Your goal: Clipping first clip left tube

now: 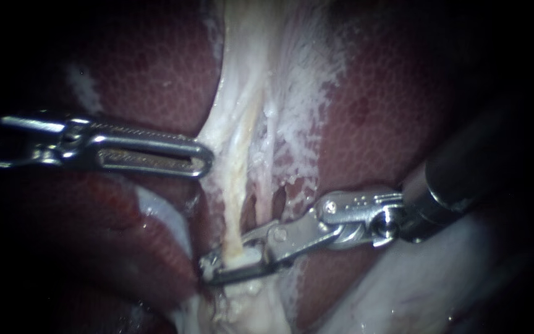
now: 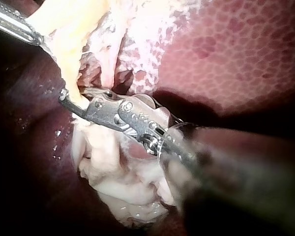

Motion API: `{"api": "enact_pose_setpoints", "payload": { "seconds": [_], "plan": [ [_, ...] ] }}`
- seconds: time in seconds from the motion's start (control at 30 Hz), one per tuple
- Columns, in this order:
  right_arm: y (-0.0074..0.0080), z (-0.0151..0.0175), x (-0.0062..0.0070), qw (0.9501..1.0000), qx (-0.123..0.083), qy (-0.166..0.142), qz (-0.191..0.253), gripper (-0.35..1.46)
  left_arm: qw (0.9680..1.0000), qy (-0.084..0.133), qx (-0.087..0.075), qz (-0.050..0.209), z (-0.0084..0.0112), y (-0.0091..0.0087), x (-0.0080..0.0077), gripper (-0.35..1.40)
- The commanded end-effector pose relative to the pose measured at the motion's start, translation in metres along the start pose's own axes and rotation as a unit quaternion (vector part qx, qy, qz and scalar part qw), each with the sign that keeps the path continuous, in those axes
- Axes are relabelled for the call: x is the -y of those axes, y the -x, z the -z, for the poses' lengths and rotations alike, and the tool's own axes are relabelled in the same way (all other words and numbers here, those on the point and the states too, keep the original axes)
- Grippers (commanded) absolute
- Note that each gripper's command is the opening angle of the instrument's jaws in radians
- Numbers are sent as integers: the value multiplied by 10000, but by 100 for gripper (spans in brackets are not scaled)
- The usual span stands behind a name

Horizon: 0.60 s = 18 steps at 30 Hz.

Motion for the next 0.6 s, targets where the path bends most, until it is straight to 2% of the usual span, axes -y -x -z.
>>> {"api": "enact_pose_setpoints", "payload": {
  "seconds": [0.03,0.6],
  "plan": [
    [0,0,1,10000,-10,-5,-91,-35,10000,0,1,-2,0,0,0,-32],
    [-2,-2,5,9997,-10,-19,-233,-35,10000,6,4,-1,-2,1,1,-32]
  ]
}}
